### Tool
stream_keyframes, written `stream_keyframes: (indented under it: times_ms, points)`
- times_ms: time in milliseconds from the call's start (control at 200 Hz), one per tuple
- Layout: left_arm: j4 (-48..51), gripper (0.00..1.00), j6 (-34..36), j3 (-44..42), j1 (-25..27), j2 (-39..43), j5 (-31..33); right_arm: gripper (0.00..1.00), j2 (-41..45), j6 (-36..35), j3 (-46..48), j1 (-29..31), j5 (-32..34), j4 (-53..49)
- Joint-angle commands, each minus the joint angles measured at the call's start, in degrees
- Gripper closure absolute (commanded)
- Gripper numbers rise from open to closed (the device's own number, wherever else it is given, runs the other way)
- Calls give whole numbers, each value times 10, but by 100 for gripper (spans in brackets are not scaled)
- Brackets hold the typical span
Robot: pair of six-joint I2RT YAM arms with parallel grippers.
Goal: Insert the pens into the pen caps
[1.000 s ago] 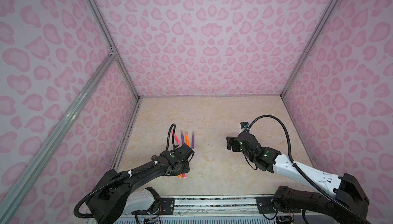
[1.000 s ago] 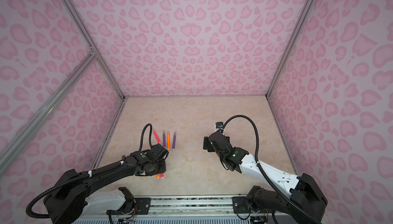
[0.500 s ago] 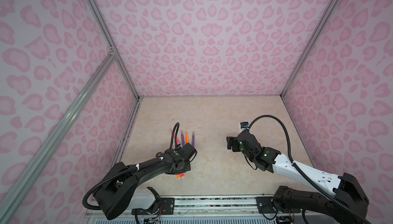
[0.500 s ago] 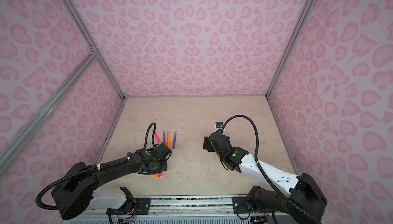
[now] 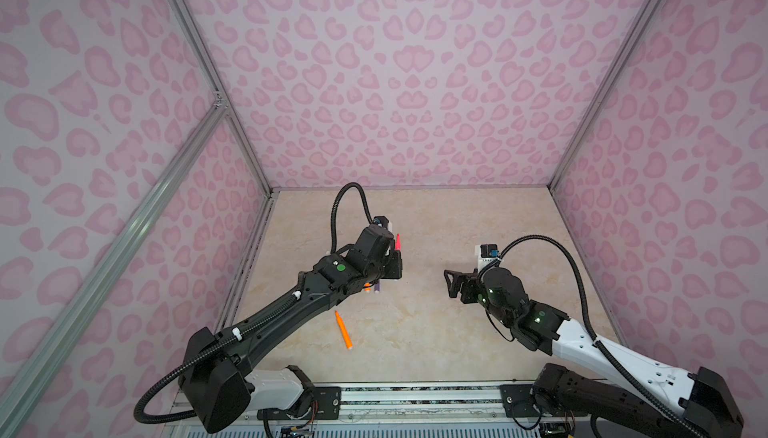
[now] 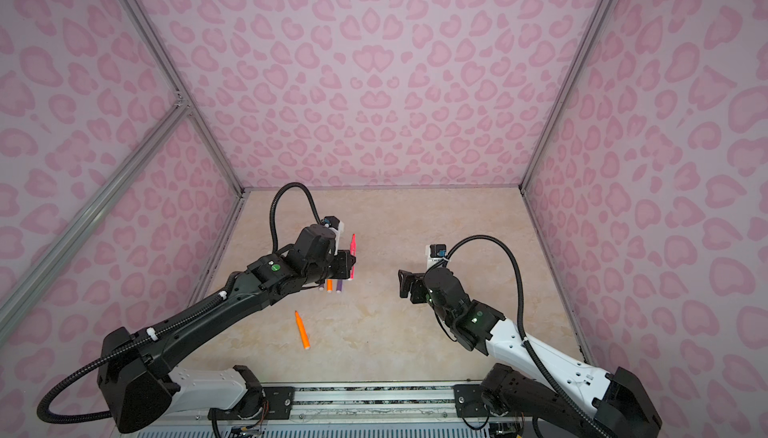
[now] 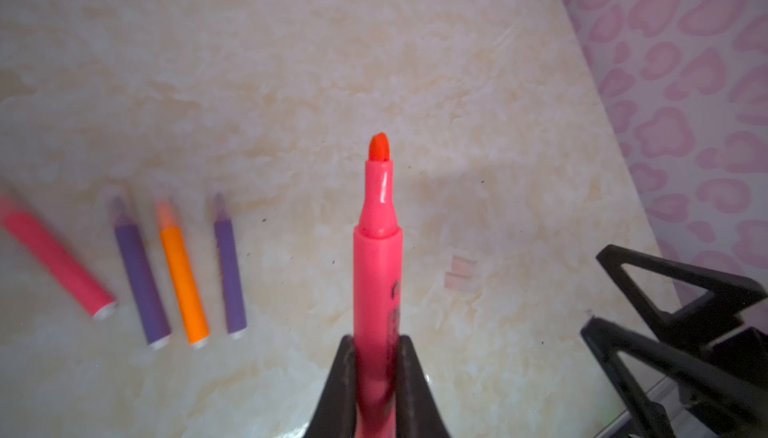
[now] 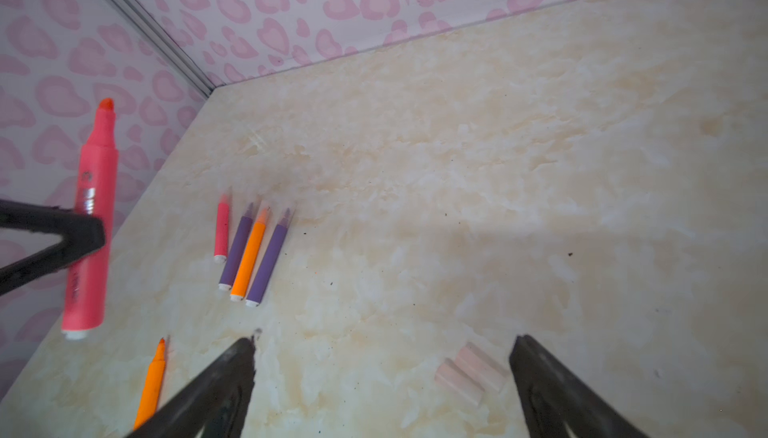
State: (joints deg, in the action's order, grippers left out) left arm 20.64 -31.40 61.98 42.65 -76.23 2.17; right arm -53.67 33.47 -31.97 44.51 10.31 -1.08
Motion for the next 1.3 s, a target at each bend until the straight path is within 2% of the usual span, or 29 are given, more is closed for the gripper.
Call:
stream_keyframes:
  times_ms: [0,80,130,185,285,430,640,820,1015,1220,1295]
  points:
    - [-195,97,75,-53,13,-5,-38,3,32,9,18,-1,-72,69]
    - [-339,97,128,-157,51,12,20,6,60,14,45,0,-120,121]
    - [-378,97,153,-194,63,19,19,9,76,19,60,0,-136,149]
    - [-381,96,151,-207,68,23,29,15,90,23,70,0,-143,163]
    - [-392,97,154,-211,73,36,9,27,101,22,76,0,-148,173]
    - [-410,96,169,-222,91,46,3,32,70,23,71,1,-177,193]
    - [-392,96,176,-192,121,9,2,35,6,15,39,4,-233,184]
    - [-398,96,185,-190,141,2,5,37,-3,26,45,6,-205,187]
    - [-393,96,198,-185,160,2,6,55,-7,35,49,6,-194,194]
    - [-398,96,208,-187,175,7,19,54,-2,33,52,4,-168,181]
    - [-398,97,208,-188,176,9,17,59,0,35,54,4,-171,185]
